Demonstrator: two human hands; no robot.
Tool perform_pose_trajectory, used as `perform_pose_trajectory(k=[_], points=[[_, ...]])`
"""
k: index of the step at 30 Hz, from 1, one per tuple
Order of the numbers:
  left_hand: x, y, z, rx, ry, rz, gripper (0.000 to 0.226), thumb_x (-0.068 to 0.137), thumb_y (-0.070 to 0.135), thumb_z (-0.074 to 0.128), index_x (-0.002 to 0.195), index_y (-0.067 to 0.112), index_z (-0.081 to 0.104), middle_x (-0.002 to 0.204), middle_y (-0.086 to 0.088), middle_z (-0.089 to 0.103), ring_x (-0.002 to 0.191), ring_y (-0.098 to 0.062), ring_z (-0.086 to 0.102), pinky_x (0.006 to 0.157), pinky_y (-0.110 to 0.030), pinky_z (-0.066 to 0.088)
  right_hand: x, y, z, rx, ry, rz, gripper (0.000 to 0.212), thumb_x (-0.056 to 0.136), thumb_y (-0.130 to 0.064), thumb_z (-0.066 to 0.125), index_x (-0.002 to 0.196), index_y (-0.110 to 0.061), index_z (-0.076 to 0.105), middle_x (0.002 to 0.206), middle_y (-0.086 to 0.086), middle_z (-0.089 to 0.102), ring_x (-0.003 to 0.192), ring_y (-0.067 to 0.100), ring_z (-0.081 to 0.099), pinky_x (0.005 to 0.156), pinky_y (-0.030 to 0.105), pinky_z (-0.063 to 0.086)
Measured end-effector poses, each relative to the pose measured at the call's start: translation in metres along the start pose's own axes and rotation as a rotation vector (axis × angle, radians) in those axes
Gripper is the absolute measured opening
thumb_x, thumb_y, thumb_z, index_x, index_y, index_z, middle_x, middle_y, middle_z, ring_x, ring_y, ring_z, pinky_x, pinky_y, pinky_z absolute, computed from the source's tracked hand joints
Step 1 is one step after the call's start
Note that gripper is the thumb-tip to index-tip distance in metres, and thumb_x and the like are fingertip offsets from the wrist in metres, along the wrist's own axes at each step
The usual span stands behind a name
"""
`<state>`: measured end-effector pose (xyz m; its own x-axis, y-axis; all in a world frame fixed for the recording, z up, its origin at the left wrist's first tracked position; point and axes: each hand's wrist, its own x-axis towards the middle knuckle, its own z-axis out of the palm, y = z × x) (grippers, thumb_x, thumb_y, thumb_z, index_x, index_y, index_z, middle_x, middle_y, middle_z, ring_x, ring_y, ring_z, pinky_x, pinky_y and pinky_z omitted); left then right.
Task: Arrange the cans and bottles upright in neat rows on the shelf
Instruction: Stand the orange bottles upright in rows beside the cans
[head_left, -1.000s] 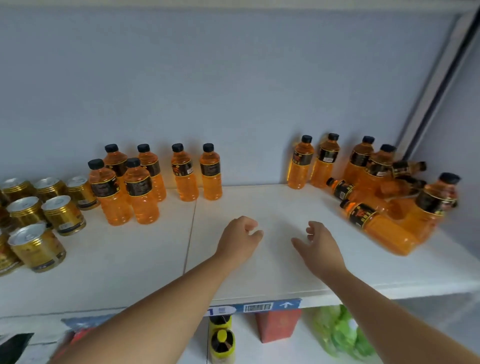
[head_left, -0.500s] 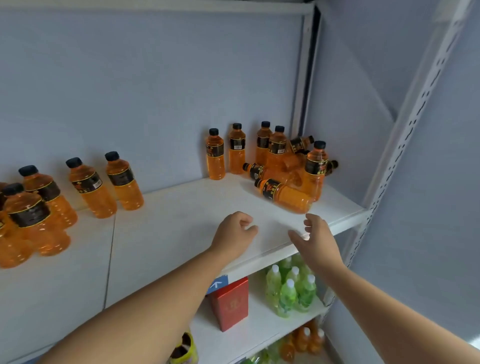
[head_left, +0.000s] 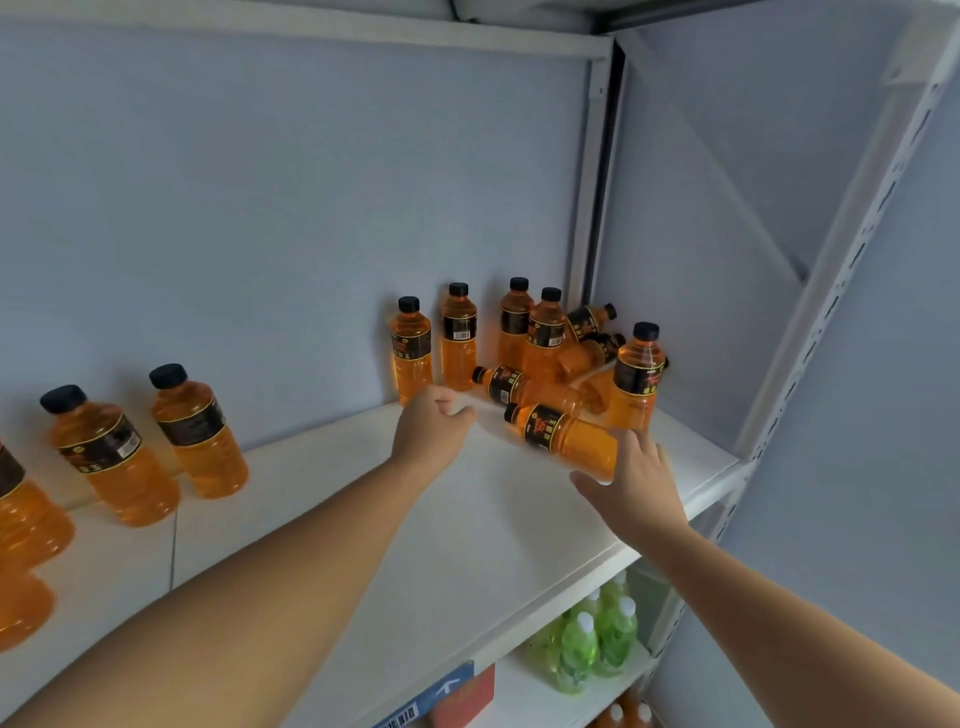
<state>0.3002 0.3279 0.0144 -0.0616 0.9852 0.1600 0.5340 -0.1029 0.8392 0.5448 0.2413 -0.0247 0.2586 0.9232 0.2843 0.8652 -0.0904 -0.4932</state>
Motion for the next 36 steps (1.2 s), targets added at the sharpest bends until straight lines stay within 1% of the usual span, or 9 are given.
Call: perform_pose_trajectory(k=[2, 4, 7, 11, 17, 24, 29, 34, 36], points=[[0.022, -0.003, -0.013, -0.001, 0.049, 0.016, 0.022, 0.091, 0.033, 0.072, 0.107, 0.026, 0.058, 0.099, 0.012, 0.055, 0.097, -0.012, 0.054, 0.072, -0.021, 0.04, 0.012, -0.006, 0.008, -0.059, 0.015, 0.015, 0.082, 0.083, -0.059, 0.069, 0.147, -0.02, 0.037, 0.146, 0.003, 0.044, 0.133, 0.026, 0.038, 0.108, 0.045, 0.038], [0.045, -0.002, -0.025, 0.058, 0.102, 0.055, 0.02, 0.088, 0.031, 0.075, 0.089, 0.025, 0.056, 0.087, 0.008, 0.058, 0.088, -0.017, 0.059, 0.072, -0.029, 0.05, 0.022, -0.011, 0.015, -0.104, 0.028, 0.041, 0.082, 0.082, -0.061, 0.069, 0.146, -0.021, 0.037, 0.144, 0.003, 0.046, 0.132, 0.027, 0.039, 0.109, 0.046, 0.037], [0.076, -0.001, -0.039, 0.184, 0.196, 0.055, 0.036, 0.081, 0.035, 0.077, 0.107, 0.014, 0.067, 0.103, -0.007, 0.068, 0.098, -0.028, 0.066, 0.085, -0.046, 0.058, 0.031, -0.014, 0.024, -0.176, 0.017, 0.072, 0.082, 0.082, -0.065, 0.066, 0.146, -0.023, 0.036, 0.145, 0.001, 0.046, 0.133, 0.026, 0.038, 0.111, 0.046, 0.033], [0.1, -0.008, -0.042, 0.239, 0.312, 0.132, 0.056, 0.081, 0.043, 0.079, 0.126, 0.017, 0.058, 0.122, -0.007, 0.062, 0.115, -0.031, 0.057, 0.091, -0.042, 0.05, 0.037, -0.015, 0.029, -0.24, 0.018, 0.087, 0.082, 0.082, -0.067, 0.065, 0.146, -0.023, 0.036, 0.144, 0.003, 0.044, 0.133, 0.028, 0.036, 0.112, 0.046, 0.032], [0.123, -0.021, -0.032, 0.309, 0.268, 0.131, 0.072, 0.082, 0.046, 0.078, 0.142, 0.021, 0.045, 0.138, -0.009, 0.05, 0.124, -0.037, 0.046, 0.095, -0.047, 0.048, 0.049, -0.019, 0.03, -0.29, -0.013, 0.115, 0.077, 0.082, -0.063, 0.067, 0.145, -0.027, 0.04, 0.14, 0.003, 0.047, 0.129, 0.029, 0.04, 0.108, 0.046, 0.036], [0.133, -0.024, -0.029, 0.351, 0.292, 0.173, 0.064, 0.077, 0.046, 0.083, 0.125, 0.02, 0.051, 0.125, -0.009, 0.054, 0.119, -0.034, 0.05, 0.094, -0.047, 0.046, 0.049, -0.019, 0.032, -0.323, -0.034, 0.126, 0.074, 0.083, -0.062, 0.069, 0.143, -0.03, 0.039, 0.141, -0.001, 0.053, 0.133, 0.028, 0.042, 0.109, 0.048, 0.035], [0.126, -0.024, -0.022, 0.215, 0.201, 0.224, 0.056, 0.077, 0.038, 0.085, 0.113, 0.026, 0.043, 0.099, 0.006, 0.058, 0.093, -0.029, 0.063, 0.08, -0.042, 0.052, 0.046, -0.022, 0.033, -0.342, -0.011, 0.134, 0.07, 0.086, -0.056, 0.069, 0.144, -0.029, 0.042, 0.139, -0.001, 0.053, 0.131, 0.028, 0.041, 0.108, 0.046, 0.035], [0.119, -0.018, -0.024, 0.142, 0.192, 0.141, 0.057, 0.079, 0.042, 0.082, 0.126, 0.022, 0.055, 0.116, 0.003, 0.067, 0.104, -0.025, 0.065, 0.085, -0.041, 0.054, 0.034, -0.022, 0.034, -0.258, 0.035, 0.089, 0.063, 0.087, -0.055, 0.068, 0.141, -0.033, 0.045, 0.141, -0.004, 0.051, 0.133, 0.027, 0.039, 0.111, 0.048, 0.032], [0.114, -0.016, -0.027, 0.12, 0.204, 0.117, 0.053, 0.081, 0.049, 0.079, 0.123, 0.025, 0.059, 0.113, 0.006, 0.068, 0.103, -0.023, 0.065, 0.083, -0.039, 0.054, 0.029, -0.021, 0.035, -0.195, 0.052, 0.071, 0.061, 0.088, -0.053, 0.067, 0.141, -0.033, 0.045, 0.142, -0.004, 0.05, 0.134, 0.028, 0.037, 0.111, 0.049, 0.032]])
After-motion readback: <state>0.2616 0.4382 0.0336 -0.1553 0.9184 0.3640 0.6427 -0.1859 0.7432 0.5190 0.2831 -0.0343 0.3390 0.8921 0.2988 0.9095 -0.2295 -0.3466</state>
